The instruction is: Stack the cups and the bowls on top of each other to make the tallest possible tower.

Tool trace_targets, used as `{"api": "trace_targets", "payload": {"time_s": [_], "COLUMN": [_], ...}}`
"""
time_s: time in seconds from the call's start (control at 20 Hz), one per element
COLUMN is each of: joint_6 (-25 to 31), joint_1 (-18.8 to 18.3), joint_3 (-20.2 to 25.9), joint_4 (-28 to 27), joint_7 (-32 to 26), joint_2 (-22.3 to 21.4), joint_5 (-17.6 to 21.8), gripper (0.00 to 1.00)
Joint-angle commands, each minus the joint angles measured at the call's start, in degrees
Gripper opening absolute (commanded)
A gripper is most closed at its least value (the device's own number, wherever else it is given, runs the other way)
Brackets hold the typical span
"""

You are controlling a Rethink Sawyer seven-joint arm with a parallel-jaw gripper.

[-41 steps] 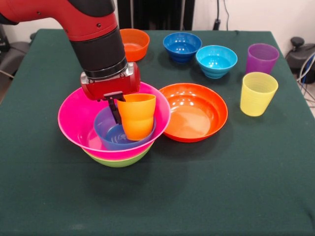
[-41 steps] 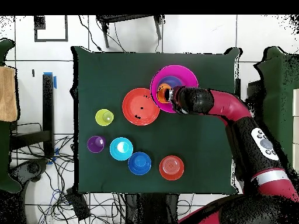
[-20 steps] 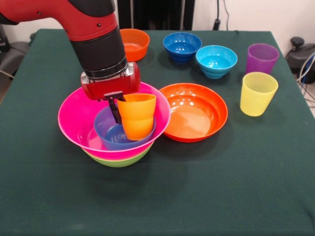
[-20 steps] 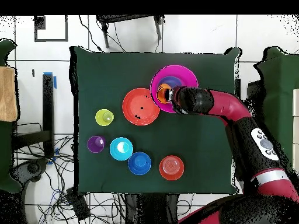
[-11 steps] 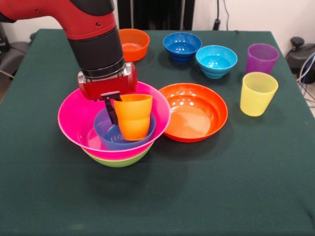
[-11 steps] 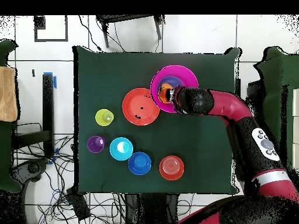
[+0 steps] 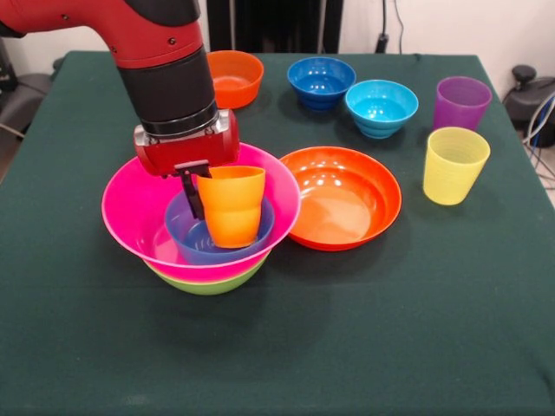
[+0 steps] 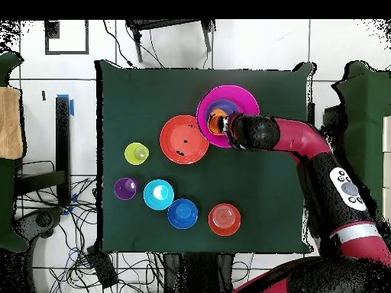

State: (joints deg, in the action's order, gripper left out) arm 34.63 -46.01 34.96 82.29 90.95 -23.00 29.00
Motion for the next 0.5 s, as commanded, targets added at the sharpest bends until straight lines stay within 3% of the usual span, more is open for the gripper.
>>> {"api": "trace_targets", "payload": {"time_s": [0.05,0.15,0.2,0.5], "joint_6": [-4.4,-4.7,-4.6,-4.7], "joint_1": [-0.5,-0.6,-0.6,-1.1], "joint_3": [0.3,0.5,0.5,1.0], "joint_4": [-2.0,-1.8,-1.9,-1.7], "joint_7": [-5.1,-5.1,-5.0,-5.4], "joint_2": [1.6,1.8,1.9,2.2], "joint_5": [4.1,4.2,4.0,3.5], "gripper": [0.00,0.00,1.00,1.00]}}
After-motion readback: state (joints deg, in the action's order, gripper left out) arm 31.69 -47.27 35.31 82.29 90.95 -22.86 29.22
